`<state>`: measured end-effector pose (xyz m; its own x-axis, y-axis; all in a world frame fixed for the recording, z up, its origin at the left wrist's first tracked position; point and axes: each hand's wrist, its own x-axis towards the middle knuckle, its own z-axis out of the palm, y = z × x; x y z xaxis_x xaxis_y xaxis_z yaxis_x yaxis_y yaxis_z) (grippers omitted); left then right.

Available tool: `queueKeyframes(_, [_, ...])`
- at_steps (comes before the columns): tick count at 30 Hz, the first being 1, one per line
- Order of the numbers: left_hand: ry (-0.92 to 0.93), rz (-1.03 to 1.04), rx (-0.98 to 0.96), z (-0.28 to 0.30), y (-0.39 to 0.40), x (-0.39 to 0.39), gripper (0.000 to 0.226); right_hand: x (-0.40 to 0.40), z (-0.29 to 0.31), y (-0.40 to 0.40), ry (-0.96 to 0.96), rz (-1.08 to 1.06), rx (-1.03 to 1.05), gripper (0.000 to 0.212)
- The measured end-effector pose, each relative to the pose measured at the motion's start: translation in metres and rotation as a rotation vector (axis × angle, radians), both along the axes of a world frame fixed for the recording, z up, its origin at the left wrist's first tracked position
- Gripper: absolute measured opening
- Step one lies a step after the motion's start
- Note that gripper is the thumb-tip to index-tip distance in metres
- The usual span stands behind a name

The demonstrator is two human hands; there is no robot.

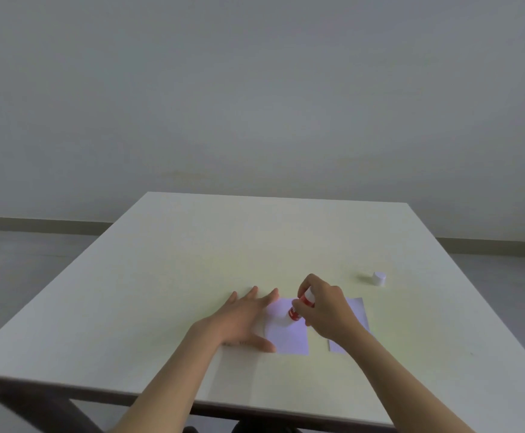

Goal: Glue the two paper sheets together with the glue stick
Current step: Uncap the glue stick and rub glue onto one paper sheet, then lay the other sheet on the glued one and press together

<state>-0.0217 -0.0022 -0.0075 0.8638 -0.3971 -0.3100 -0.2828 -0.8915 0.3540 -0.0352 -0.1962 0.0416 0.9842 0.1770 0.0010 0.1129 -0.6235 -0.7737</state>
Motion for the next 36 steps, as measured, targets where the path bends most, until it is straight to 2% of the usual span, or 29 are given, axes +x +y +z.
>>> queueKeyframes(5, [0.017,0.016,-0.056,0.004,0.000,-0.003,0.103,0.001,0.002,-0.018,0.045,-0.072,0.016,0.010])
queueKeyframes(8, [0.033,0.012,-0.109,0.008,-0.001,-0.005,0.097,0.001,-0.001,-0.033,0.075,-0.163,0.128,0.010])
queueKeyframes(11, [0.035,0.013,-0.136,0.011,-0.002,-0.005,0.093,-0.001,-0.007,-0.048,0.166,-0.270,0.511,0.015])
queueKeyframes(16, [0.049,0.038,-0.182,0.010,-0.002,-0.007,0.085,-0.011,-0.013,-0.046,0.480,-0.368,1.171,0.010])
queueKeyframes(21, [0.065,0.101,-0.338,0.017,-0.002,-0.010,0.077,-0.020,-0.016,-0.027,0.643,-0.404,1.470,0.013])
queueKeyframes(24, [0.067,0.235,-0.706,0.025,-0.011,-0.016,0.062,-0.023,-0.018,-0.013,0.695,-0.404,1.570,0.016])
queueKeyframes(26, [0.020,0.308,-0.938,0.029,-0.023,-0.021,0.044,-0.025,-0.018,-0.003,0.709,-0.395,1.603,0.017])
queueKeyframes(29, [-0.016,0.363,-1.116,0.031,-0.048,-0.029,0.015,-0.029,-0.017,0.009,0.710,-0.389,1.613,0.015])
queueKeyframes(32, [-0.036,0.543,-1.250,0.029,-0.061,-0.033,0.007,-0.032,-0.018,0.013,0.626,-0.322,1.494,0.015])
queueKeyframes(34, [-0.071,0.602,-1.251,0.028,-0.059,-0.030,0.006,-0.035,-0.021,0.011,0.431,-0.310,1.180,0.017])
queueKeyframes(36, [-0.125,0.679,-1.248,0.033,-0.050,-0.021,0.004,-0.037,-0.027,0.001,0.132,-0.395,0.711,0.031])
